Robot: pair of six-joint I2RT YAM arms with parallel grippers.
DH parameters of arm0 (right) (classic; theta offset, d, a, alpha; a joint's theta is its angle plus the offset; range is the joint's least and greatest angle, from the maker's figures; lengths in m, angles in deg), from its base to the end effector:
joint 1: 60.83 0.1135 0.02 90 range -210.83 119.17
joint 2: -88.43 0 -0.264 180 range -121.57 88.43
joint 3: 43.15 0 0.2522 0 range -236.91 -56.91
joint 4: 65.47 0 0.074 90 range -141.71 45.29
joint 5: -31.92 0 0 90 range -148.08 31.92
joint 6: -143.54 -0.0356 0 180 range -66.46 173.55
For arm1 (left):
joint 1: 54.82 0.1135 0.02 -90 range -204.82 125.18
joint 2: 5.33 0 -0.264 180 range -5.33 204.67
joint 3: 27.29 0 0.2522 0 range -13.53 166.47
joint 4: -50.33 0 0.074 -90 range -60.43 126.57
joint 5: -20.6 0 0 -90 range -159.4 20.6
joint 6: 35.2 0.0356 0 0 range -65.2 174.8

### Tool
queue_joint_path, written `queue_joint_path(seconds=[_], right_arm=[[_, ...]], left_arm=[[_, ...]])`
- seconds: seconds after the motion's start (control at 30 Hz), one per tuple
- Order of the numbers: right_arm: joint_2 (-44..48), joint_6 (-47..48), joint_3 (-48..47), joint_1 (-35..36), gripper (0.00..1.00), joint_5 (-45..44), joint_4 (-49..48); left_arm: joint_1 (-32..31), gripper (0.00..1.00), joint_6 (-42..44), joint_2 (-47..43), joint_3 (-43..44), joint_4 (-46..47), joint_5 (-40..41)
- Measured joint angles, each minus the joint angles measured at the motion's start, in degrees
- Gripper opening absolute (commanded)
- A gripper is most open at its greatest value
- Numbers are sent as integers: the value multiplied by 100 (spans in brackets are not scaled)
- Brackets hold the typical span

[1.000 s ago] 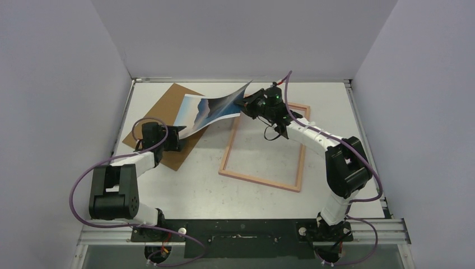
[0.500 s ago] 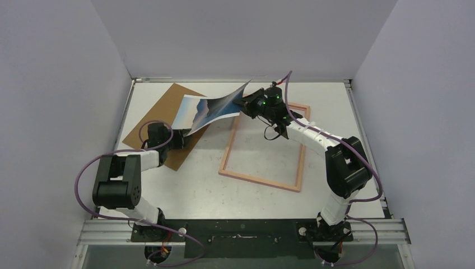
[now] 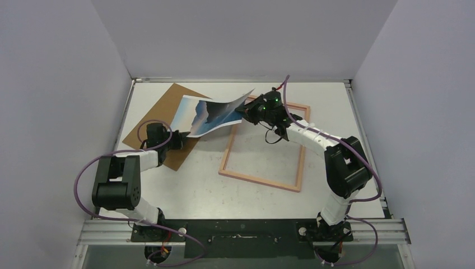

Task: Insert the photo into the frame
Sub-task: Pick up the photo at the center of the board, then turn over the photo from the photo frame.

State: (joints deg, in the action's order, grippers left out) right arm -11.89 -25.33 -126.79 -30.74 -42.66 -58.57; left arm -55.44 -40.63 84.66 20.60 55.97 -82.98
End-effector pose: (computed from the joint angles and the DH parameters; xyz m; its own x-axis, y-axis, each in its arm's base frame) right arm 0.3484 0.2128 0.2575 -0.7479 0.6598 -0.0726 0.2056 0.3342 0.9198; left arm 0.2943 -0.0115 0.1439 -0.1422 -0.9662 0.2150 -0.6104 -0.0854 -0.7875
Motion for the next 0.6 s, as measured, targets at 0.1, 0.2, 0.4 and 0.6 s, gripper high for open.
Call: queue_joint_path(seconds=[0.1, 0.2, 0.4, 0.6], right_arm=[[2, 125, 0, 0, 10, -4, 175], [9, 267, -2, -9, 17, -17, 433], [50, 525, -7, -17, 45, -61, 1108], [170, 896, -7, -155, 57, -236, 1803]], left_arm=[[-2, 0, 221, -92, 11, -133, 109], [-2, 0, 501, -219, 125, -374, 271], [-2, 0, 929, -367, 361, -522, 520], [-4, 0, 1244, -367, 487, -861, 680]])
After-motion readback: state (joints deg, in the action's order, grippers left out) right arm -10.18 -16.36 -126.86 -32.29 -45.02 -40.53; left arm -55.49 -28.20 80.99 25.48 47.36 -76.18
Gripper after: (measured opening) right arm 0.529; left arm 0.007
